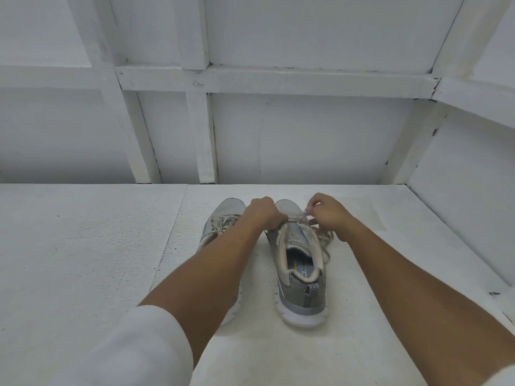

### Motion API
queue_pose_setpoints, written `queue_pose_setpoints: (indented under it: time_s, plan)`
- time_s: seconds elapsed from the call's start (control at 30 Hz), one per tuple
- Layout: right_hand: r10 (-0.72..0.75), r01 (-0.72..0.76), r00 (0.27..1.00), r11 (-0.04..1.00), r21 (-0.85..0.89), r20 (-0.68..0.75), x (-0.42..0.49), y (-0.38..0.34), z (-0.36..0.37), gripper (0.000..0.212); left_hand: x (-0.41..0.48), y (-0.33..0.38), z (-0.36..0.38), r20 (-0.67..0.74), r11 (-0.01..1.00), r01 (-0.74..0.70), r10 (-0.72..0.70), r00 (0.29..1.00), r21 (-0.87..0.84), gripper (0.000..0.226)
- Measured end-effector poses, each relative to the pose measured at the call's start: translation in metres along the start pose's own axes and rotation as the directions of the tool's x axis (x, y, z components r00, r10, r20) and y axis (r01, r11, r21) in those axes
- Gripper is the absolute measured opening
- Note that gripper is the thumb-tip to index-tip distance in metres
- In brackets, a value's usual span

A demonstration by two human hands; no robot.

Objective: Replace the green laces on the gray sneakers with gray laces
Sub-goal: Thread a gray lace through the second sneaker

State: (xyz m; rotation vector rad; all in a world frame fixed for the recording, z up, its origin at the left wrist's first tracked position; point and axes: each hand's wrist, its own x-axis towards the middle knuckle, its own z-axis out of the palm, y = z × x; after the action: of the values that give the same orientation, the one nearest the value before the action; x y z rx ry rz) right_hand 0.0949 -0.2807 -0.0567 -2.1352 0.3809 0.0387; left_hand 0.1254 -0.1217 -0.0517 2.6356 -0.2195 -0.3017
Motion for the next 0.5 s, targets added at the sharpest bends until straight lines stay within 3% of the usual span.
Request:
queue_pose_setpoints:
  time_s: [0.07,0.17,0.27,0.4,0.5]
  plan:
    - [0.151,-0.145,0.989,0.948,0.284,0.001,-0.003,-0.007,-0.006,0.019,0.0,-0.001,0.0,0.006,1.0,0.011,-0.011,1.0,-0.01,0.032]
    - [0.195,-0.186,0.981,0.91,0.371,0.014,-0.008,-0.004,-0.016,0.014,-0.001,0.0,0.001,0.008,1.0,0.02,-0.02,1.0,-0.015,0.034]
    - [0.084,-0.082,0.996,0.987,0.141,-0.008,-0.009,0.007,-0.012,0.013,-0.001,0.001,0.001,0.01,1.0,0.019,-0.019,1.0,-0.019,0.035]
    - [-0.077,0.078,0.997,0.982,-0.174,0.012,-0.007,0.012,0.006,0.036,0.0,0.001,0.003,0.003,1.0,0.016,-0.016,1.0,-0.016,0.03]
    - [-0.094,0.09,0.996,0.951,-0.297,-0.001,-0.004,0.01,0.012,0.023,0.0,0.0,0.003,-0.01,1.0,0.012,-0.012,1.0,-0.012,0.028]
